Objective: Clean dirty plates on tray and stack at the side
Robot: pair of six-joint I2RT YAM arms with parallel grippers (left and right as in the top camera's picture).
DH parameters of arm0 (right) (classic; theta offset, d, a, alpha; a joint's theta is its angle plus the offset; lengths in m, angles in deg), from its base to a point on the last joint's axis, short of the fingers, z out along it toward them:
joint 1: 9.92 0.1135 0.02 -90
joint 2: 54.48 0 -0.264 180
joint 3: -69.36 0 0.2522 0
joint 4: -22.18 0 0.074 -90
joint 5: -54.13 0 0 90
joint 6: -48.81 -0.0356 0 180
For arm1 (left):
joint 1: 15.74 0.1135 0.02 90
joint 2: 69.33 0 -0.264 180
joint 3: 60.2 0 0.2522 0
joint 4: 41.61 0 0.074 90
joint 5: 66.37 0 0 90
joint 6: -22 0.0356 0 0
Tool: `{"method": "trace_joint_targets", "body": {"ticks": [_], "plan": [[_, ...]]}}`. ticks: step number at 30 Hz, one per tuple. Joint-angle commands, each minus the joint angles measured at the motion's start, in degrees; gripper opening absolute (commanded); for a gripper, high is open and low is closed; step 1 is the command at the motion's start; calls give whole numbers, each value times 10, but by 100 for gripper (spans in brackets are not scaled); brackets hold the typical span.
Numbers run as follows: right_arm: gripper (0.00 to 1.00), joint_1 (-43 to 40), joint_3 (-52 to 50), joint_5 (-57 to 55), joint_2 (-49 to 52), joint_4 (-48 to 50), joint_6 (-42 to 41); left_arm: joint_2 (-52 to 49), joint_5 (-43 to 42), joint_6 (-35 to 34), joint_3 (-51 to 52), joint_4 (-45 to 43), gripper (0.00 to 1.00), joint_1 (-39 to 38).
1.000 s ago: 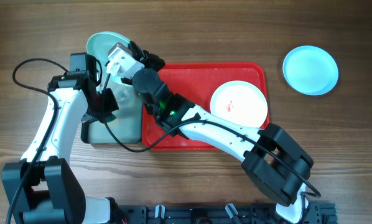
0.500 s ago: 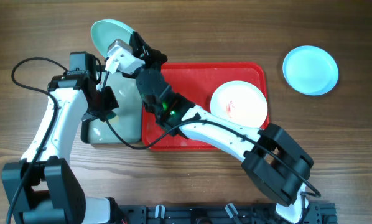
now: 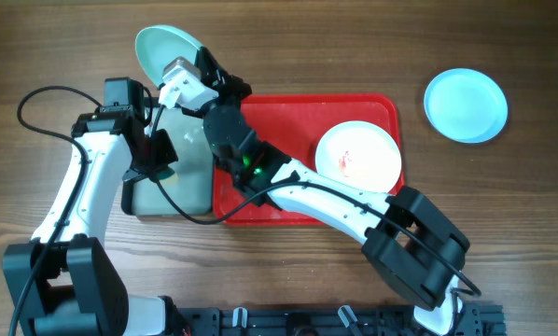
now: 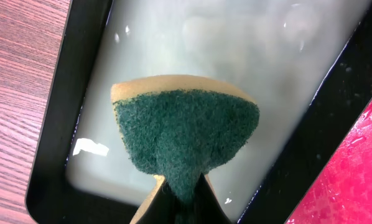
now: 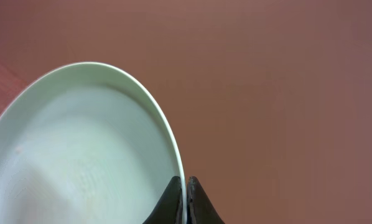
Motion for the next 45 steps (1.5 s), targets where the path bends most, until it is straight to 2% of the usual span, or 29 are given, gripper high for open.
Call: {"method": "trace_joint_targets", "body": {"ticks": [1, 2, 4, 6, 7, 12, 16, 19, 22, 26, 29, 33, 38, 41, 45], "plan": [[4, 3, 2, -41, 5, -4, -108, 3, -5, -5, 3, 0, 4, -2], [4, 5, 2, -31, 5, -20, -157, 3, -4, -5, 3, 0, 4, -2], [4, 3, 2, -50, 5, -41, -170, 3, -5, -5, 3, 0, 4, -2], [4, -4, 2, -61, 5, -71, -251, 3, -5, -5, 3, -3, 4, -2], [4, -7, 2, -53, 5, -110, -312, 3, -5, -5, 3, -7, 4, -2], [4, -37, 2, 21, -7, -187, -434, 3, -5, -5, 3, -7, 4, -2], [4, -96, 2, 163, -54, -280, -535, 3, -7, -5, 3, -7, 4, -2], [4, -176, 2, 277, -98, -397, -602, 3, -7, -5, 3, -7, 4, -2], [4, -268, 2, 352, -128, -497, -620, 3, -7, -5, 3, -8, 4, -2], [4, -440, 2, 422, -144, -646, -620, 3, -7, -5, 3, -11, 4, -2], [4, -561, 0, 416, -144, -697, -623, 3, -7, -5, 3, -24, 4, -2], [4, -701, -2, 416, -143, -711, -633, 3, -37, -5, 3, -37, 4, -2], [4, -779, -4, 409, -120, -710, -633, 3, -41, -5, 3, -40, 4, -2], [4, -787, -5, 359, -98, -700, -632, 3, -41, -5, 3, -39, 4, -2], [4, -786, -5, 352, -55, -696, -631, 3, -41, -5, 3, -39, 4, -2]]}}
